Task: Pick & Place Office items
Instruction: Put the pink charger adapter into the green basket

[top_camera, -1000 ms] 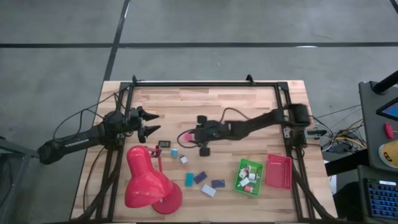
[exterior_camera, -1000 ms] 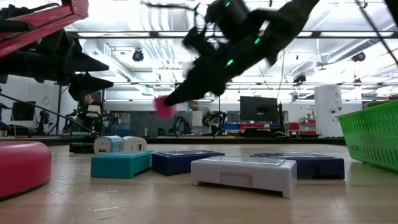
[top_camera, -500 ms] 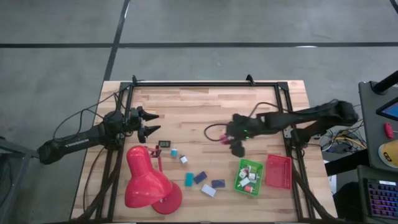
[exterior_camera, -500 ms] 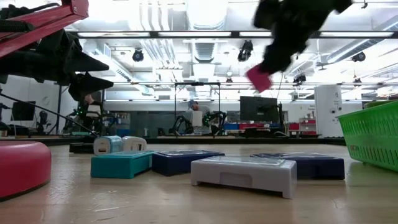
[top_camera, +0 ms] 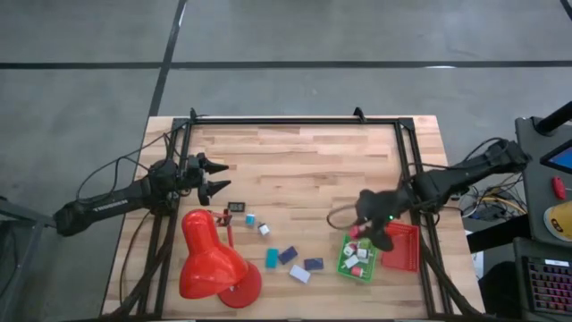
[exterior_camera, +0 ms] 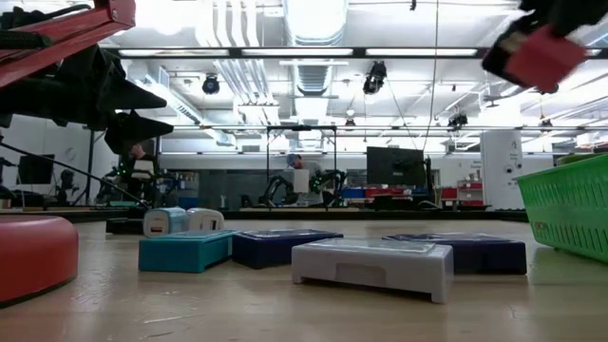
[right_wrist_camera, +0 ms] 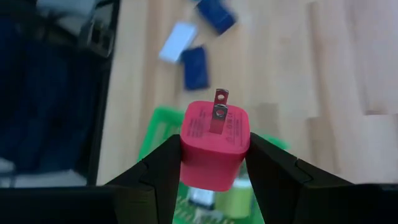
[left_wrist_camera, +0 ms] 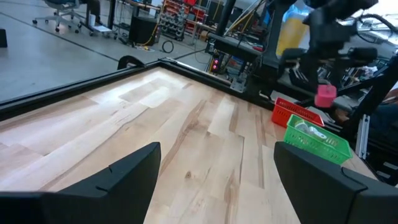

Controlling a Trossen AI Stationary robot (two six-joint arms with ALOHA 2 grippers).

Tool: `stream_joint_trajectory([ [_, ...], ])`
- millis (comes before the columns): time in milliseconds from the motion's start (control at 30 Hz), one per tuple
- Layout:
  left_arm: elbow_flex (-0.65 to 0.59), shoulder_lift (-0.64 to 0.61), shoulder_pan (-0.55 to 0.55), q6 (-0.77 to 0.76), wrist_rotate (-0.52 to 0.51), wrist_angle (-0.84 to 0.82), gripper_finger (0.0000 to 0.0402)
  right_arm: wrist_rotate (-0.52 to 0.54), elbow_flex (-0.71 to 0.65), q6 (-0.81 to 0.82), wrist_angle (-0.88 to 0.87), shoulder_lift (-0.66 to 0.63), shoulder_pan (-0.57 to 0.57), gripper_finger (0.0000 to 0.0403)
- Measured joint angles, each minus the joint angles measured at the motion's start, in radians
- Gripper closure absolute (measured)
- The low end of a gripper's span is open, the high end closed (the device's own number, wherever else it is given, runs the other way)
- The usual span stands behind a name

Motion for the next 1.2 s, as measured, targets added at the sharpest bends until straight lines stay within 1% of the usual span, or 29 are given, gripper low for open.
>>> stream_joint_trajectory([
  [200, 0.0, 0.0, 0.0, 0.0, 0.0, 0.0, 0.0082, 0.005, -0.015, -0.022, 0.007, 0.064, 0.11, 0.0243],
  [333, 0.0, 0.0, 0.0, 0.0, 0.0, 0.0, 0.0082, 0.004, -0.016, -0.026, 0.011, 0.132, 0.145, 0.0243],
  [400, 0.0, 0.0, 0.0, 0.0, 0.0, 0.0, 0.0082, -0.014, -0.017, -0.025, 0.016, 0.167, 0.156, 0.0243],
  [533, 0.0, 0.0, 0.0, 0.0, 0.0, 0.0, 0.0082, -0.106, -0.017, -0.013, 0.04, 0.228, 0.165, 0.0243],
  [633, 0.0, 0.0, 0.0, 0.0, 0.0, 0.0, 0.0082, -0.143, -0.017, 0.005, 0.063, 0.265, 0.167, 0.0243],
  [900, 0.0, 0.0, 0.0, 0.0, 0.0, 0.0, 0.0082, -0.157, -0.017, 0.008, 0.081, 0.324, 0.168, 0.0243],
  [1100, 0.0, 0.0, 0.0, 0.0, 0.0, 0.0, 0.0082, -0.158, -0.016, 0.008, 0.08, 0.333, 0.167, 0.0242],
  [1200, 0.0, 0.0, 0.0, 0.0, 0.0, 0.0, 0.0082, -0.158, -0.016, 0.008, 0.081, 0.331, 0.167, 0.0233],
])
